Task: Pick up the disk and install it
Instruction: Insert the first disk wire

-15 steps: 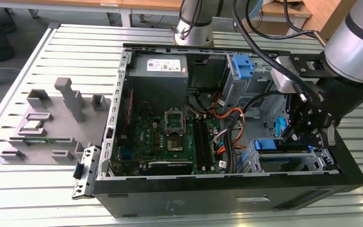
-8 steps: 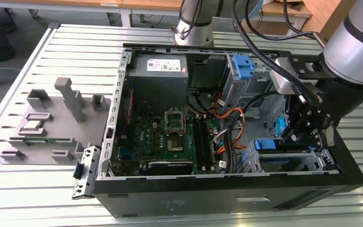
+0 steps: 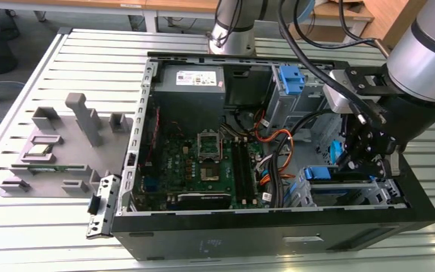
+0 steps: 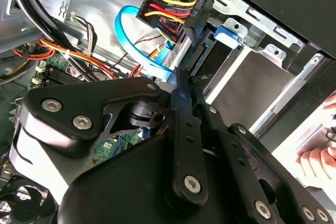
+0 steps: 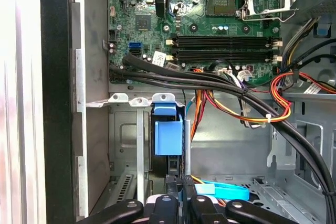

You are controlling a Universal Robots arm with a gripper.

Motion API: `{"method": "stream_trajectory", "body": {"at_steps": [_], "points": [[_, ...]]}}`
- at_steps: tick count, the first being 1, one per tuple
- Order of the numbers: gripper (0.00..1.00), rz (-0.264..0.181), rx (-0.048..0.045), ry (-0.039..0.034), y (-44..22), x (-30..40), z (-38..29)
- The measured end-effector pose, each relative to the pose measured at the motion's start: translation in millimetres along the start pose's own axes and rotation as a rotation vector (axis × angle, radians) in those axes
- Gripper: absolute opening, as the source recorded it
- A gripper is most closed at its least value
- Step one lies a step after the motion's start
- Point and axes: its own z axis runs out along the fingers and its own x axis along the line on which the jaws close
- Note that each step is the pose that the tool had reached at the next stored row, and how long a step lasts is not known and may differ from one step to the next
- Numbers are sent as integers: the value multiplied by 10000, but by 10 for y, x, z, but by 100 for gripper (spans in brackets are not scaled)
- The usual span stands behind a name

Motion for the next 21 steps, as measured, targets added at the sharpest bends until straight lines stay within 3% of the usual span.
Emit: {"method": "stream_trajectory", "body": {"at_steps": [6,7,10,18,21], "points": [[23,0,0,-2,0,0,2],[29,0,0,-1,0,0,2],[29,0,0,3,0,0,-9],[29,0,0,0,-8,-5,-183],[29,0,0,-3,-9,-6,-191]]}}
